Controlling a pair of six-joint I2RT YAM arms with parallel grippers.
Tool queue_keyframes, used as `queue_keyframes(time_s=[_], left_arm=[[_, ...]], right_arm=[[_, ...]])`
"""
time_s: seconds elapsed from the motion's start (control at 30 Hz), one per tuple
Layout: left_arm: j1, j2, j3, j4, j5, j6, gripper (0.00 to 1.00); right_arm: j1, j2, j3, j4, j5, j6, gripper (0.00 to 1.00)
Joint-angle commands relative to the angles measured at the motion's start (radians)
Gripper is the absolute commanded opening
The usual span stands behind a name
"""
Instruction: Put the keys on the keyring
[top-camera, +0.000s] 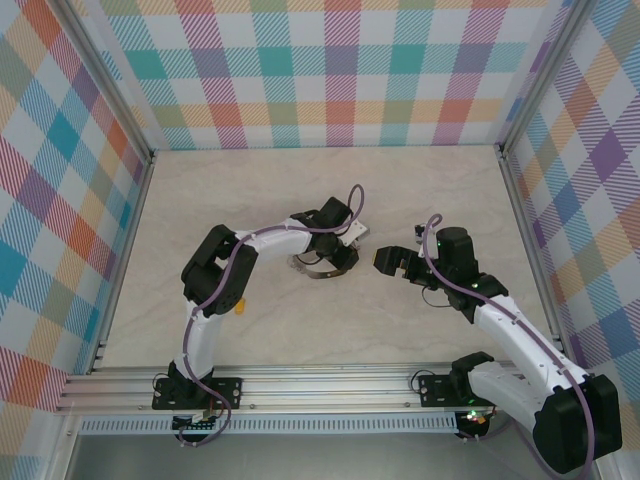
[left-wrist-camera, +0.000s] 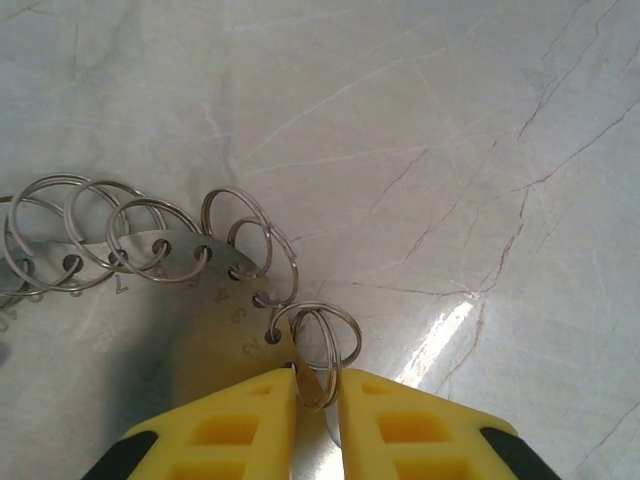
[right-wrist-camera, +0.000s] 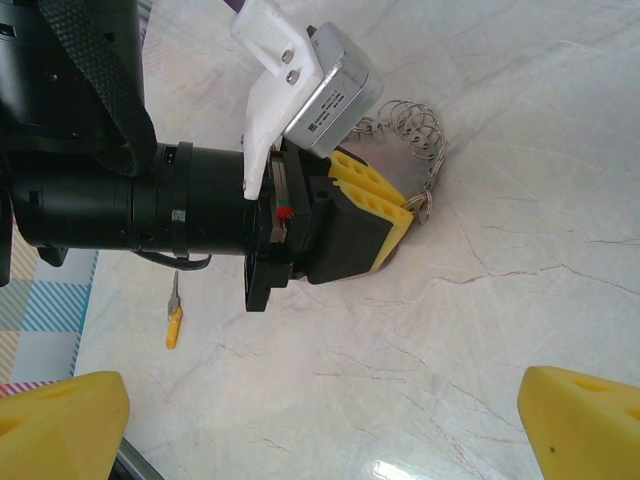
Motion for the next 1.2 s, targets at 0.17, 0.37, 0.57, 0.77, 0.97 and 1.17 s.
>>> queue_keyframes(time_s=[0.17, 0.37, 0.57, 0.77, 0.97, 1.17], left_arm=[[0.011, 0.018, 0.036, -0.002, 0.041, 0.015, 0.03], [0.01, -0.019, 0.031, -0.004, 0.057, 0.021, 0.0], [0.01, -0.144, 0.006, -0.011, 0.096, 0.037, 0.0], [0.019, -0.27, -0.025, -0.009, 0.148, 0.054, 0.0], [0.038, -0.374, -0.045, 0.003, 0.213, 0.063, 0.0], [0.047, -0.447, -0.05, 0.016, 0.276, 0.062, 0.0]], right_arm=[[-0.004, -0.002, -0.013, 0.028, 0.004, -0.022, 0.99], [-0.004, -0.014, -0.01, 0.018, 0.026, -0.018, 1.0], [-0.004, -0.029, 0.003, 0.013, 0.037, 0.002, 1.0], [-0.007, -0.031, 0.01, 0.078, -0.029, 0.021, 0.98], [-0.023, -0.034, 0.042, 0.134, -0.105, 0.027, 0.84], [-0.066, -0.03, 0.098, 0.188, -0.22, 0.035, 0.65]])
